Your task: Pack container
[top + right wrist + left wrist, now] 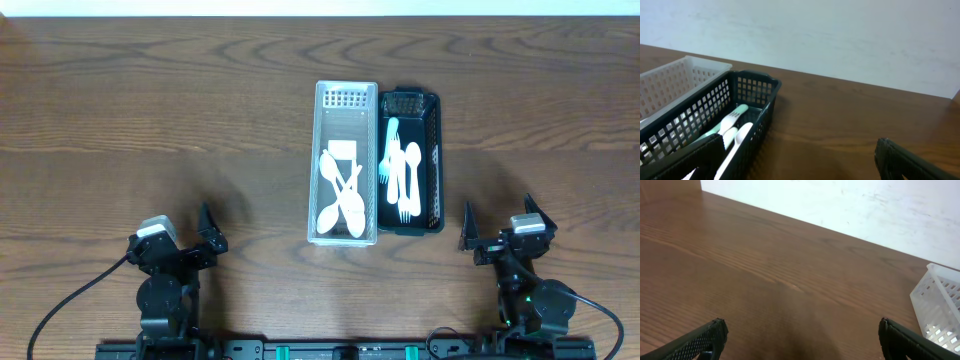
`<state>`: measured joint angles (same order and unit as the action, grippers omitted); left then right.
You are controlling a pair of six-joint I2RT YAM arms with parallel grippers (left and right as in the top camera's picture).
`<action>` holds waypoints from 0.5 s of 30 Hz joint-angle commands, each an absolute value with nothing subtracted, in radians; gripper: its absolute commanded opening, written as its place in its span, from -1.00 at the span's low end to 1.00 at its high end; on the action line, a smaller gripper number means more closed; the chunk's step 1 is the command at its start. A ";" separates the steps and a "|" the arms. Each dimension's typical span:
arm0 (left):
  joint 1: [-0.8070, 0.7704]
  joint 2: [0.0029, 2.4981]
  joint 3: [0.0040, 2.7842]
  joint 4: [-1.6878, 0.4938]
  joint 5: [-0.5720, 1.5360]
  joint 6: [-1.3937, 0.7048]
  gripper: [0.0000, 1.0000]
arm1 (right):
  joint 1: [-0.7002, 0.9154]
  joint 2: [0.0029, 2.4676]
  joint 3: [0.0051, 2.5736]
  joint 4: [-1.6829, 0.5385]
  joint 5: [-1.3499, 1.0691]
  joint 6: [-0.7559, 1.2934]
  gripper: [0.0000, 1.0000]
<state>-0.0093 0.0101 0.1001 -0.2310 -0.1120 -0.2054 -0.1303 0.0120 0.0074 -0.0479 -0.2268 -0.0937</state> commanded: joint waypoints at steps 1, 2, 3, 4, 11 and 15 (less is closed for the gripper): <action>-0.005 0.004 0.074 -0.237 -0.117 -0.203 0.96 | -0.122 0.008 0.006 -0.056 -0.217 -0.083 0.99; -0.005 0.004 0.074 -0.237 -0.117 -0.203 0.96 | -0.122 0.010 0.006 -0.056 -0.217 -0.083 0.98; -0.005 0.004 0.074 -0.237 -0.117 -0.203 0.96 | -0.122 0.015 0.006 -0.056 -0.217 -0.083 0.99; -0.005 0.004 0.074 -0.237 -0.117 -0.203 0.96 | -0.122 0.021 0.006 -0.056 -0.217 -0.083 0.99; -0.005 0.004 0.074 -0.237 -0.117 -0.203 0.96 | -0.122 0.052 0.006 -0.055 -0.217 -0.083 0.99; -0.005 0.004 0.074 -0.237 -0.117 -0.203 0.96 | -0.122 0.053 0.006 -0.055 -0.217 -0.083 0.98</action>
<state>-0.0093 0.0101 0.1001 -0.2306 -0.1120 -0.2054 -0.1303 0.0513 0.0074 -0.0483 -0.2268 -0.0937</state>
